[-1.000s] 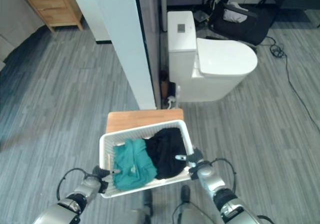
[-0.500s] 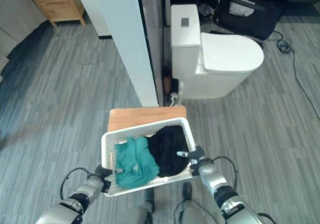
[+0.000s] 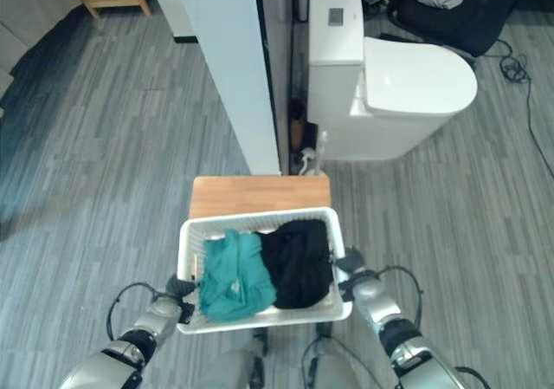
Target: Grab the laundry basket,head to the washer,open it,put in the laundry and shut it.
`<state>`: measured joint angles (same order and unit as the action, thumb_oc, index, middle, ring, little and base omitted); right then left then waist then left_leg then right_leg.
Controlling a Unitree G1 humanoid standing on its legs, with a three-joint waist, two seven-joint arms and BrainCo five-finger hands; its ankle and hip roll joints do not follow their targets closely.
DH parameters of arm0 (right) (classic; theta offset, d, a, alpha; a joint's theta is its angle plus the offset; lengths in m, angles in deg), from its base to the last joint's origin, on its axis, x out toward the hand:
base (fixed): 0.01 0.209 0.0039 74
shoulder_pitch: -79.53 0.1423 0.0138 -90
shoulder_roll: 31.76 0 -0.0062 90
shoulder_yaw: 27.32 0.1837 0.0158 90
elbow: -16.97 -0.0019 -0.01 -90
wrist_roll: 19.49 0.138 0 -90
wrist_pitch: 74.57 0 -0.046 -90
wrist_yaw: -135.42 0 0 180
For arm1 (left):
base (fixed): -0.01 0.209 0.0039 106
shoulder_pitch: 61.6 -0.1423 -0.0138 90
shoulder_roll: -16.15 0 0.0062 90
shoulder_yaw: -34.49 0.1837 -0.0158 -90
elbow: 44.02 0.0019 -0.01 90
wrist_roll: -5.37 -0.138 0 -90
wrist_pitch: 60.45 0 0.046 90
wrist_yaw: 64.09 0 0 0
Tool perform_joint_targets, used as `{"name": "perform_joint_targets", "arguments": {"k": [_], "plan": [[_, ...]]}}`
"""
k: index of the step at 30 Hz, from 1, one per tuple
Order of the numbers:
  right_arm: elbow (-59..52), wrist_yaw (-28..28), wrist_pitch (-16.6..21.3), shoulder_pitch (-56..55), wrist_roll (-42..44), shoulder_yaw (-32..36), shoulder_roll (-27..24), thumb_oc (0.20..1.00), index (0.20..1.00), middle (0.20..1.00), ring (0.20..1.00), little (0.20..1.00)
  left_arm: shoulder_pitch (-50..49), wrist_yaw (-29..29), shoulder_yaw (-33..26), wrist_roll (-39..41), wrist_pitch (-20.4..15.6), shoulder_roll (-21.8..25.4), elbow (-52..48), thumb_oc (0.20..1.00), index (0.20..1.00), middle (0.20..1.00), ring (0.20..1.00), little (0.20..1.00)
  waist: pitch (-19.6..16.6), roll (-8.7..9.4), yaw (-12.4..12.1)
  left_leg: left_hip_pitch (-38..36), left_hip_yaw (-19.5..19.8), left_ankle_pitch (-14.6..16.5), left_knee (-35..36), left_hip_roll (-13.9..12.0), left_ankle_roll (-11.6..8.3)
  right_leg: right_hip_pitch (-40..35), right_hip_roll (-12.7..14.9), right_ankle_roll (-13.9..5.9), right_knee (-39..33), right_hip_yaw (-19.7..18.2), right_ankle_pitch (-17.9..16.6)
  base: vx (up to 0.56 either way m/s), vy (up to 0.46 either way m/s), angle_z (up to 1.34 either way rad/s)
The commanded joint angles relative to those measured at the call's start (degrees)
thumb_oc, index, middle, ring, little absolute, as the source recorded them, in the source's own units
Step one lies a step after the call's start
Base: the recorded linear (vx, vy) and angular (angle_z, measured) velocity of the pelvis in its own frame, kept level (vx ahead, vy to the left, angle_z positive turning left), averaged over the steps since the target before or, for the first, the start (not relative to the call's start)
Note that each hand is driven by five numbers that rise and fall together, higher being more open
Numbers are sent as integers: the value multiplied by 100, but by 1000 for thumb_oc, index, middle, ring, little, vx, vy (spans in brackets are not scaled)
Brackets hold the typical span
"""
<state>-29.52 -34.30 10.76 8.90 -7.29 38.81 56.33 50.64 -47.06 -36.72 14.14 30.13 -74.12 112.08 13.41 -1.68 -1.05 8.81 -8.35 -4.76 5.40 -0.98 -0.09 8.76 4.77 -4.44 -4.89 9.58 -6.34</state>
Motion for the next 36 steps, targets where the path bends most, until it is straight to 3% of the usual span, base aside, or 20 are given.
{"name": "perform_joint_targets", "arguments": {"k": [1, 17, 21, 23, 24, 25, 27, 29, 33, 36], "plan": [[-326, -163, 572, 59, 552, -50, 512, 200, 200, 200, 200, 200, 362, -3, 206, -18, -183, -207, 215, 200, 200, 200, 200, 200, -88, 138, -100, -115, 56, 311, -40, 228, 3, -544, 561, -637, -11, 131, -45, 34, 17, 1], [-679, -444, 662, -697, 2084, 290, 660, 200, 200, 200, 200, 200, -101, -225, 301, -319, -191, 234, -1526, 200, 200, 200, 200, 200, -442, 53, -89, -714, 90, 452, -40, 322, 40, -1059, 631, -659, 300, 159, 141, 17, 26, 7], [-768, -480, 647, -839, 1884, 479, 460, 200, 200, 200, 200, 200, -173, -361, 188, -290, -196, 358, -2008, 200, 200, 200, 200, 200, -517, 6, -30, -862, -40, 483, -40, 357, 75, -1024, 654, -702, 192, 30, -53, -60, 43, -9], [-671, -519, 602, -752, 1615, 576, 287, 200, 200, 200, 200, 200, -45, -425, 120, -230, -207, 406, -1938, 200, 200, 200, 200, 200, -526, -5, 38, -813, -225, 402, -40, 274, 43, -853, 638, -775, 153, -88, -340, -169, -49, -32], [-526, -549, 585, -660, 1564, 622, 239, 200, 200, 200, 200, 200, 62, -451, 133, -193, -216, 427, -1831, 200, 200, 200, 200, 200, -522, -19, 37, -769, -291, 332, -40, 189, 30, -785, 606, -759, 323, -121, -271, -254, -93, -52], [-304, -649, 527, -566, 1519, 686, 163, 200, 200, 200, 200, 200, 142, -539, 89, -88, -206, 438, -1603, 200, 200, 200, 200, 200, -527, -39, -48, -709, -547, 251, -40, -16, 8, -803, 631, -695, 783, 365, 18, -264, -77, -61], [-38, -743, 469, -514, 1407, 808, 3, 200, 200, 200, 200, 200, 154, -700, 42, -26, -184, 456, -1446, 200, 200, 200, 200, 200, -577, -17, -137, -697, -833, 186, -40, -144, 9, -1015, 688, -612, 1292, 894, 312, -198, -43, -78], [278, -754, 447, -419, 1376, 944, -111, 200, 200, 200, 200, 200, 119, -839, 32, 7, -158, 462, -1286, 200, 200, 200, 200, 200, -673, 87, -198, -763, -1044, 272, -40, -144, 29, -1240, 685, -656, 1595, 1039, 528, -50, -61, -106], [565, -781, 390, -289, 1238, 1019, -249, 200, 200, 200, 200, 200, 125, -991, 53, 37, -127, 414, -983, 200, 200, 200, 200, 200, -763, 225, -301, -787, -1405, 110, -40, -177, -44, -1539, 552, -641, 1062, 1260, 539, -48, -102, -95], [818, -843, 379, -322, 1061, 1103, -443, 200, 200, 200, 200, 200, 121, -1117, 94, -11, -98, 267, -614, 200, 200, 200, 200, 200, -788, 202, -135, -897, -1489, -50, -66, -337, -162, -1656, 296, -491, 826, 1017, 845, -59, -275, -63]]}}
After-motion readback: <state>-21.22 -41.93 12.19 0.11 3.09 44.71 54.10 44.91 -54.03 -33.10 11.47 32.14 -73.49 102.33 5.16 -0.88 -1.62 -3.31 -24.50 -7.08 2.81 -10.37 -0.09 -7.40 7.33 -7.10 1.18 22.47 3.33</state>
